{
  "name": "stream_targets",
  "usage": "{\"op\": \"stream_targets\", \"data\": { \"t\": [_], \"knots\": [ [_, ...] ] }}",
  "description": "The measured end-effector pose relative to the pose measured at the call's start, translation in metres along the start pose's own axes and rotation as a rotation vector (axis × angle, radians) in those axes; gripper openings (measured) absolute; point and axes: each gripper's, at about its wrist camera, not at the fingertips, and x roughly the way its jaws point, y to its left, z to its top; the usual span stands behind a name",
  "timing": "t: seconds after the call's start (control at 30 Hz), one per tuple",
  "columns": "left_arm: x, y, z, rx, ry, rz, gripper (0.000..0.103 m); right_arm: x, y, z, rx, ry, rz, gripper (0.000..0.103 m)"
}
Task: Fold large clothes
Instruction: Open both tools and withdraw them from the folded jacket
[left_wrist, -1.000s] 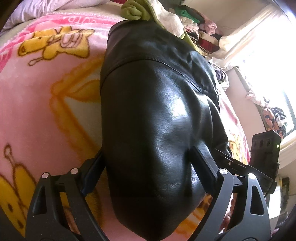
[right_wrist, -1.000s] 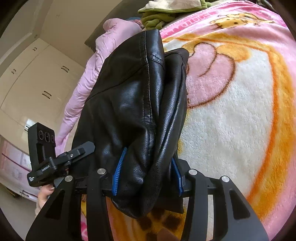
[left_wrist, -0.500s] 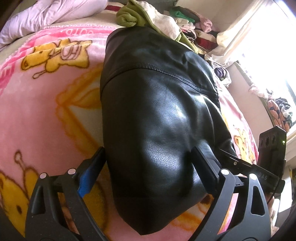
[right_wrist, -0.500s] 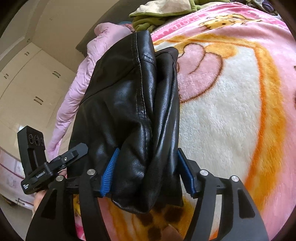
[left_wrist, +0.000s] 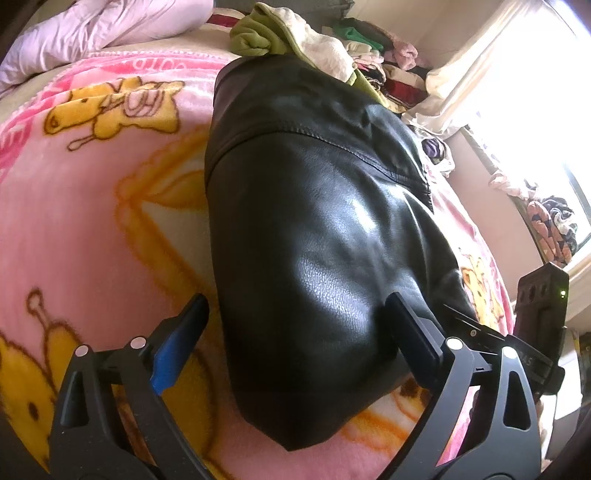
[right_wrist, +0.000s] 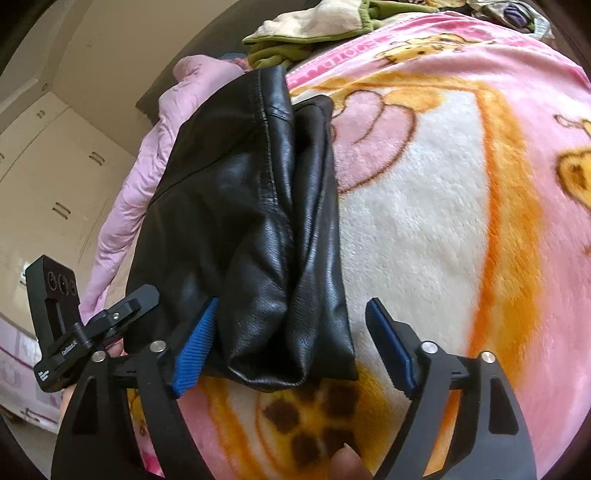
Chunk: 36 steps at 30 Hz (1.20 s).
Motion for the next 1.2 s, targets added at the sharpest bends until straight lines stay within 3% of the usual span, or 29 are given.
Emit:
{"op": "stream_targets", "data": {
  "t": [0.17, 0.33, 0.57, 1.0, 1.2],
  "knots": [
    [-0.008, -0.001, -0.003, 0.004, -0.014, 0.01, 0.093, -0.013, 0.006, -0.004, -0.012, -0.043, -0.014, 0.082],
    [-0.019, -0.002, -0.004, -0.007, -0.04, 0.015, 0.093, -0.025, 0.011, -0.007, -0.043, -0.082, -0.067, 0.091],
    [-0.045, -0.011, -0.012, 0.019, -0.082, 0.09, 0.093, -0.05, 0.018, -0.018, -0.075, -0.134, -0.084, 0.097],
    [-0.13, -0.035, -0.059, 0.089, -0.248, 0.176, 0.094, -0.121, 0.072, -0.068, -0.314, -0.347, -0.151, 0.099],
    [-0.151, -0.04, -0.088, 0.108, -0.29, 0.208, 0.094, -0.14, 0.081, -0.09, -0.367, -0.39, -0.162, 0.099]
  ]
}}
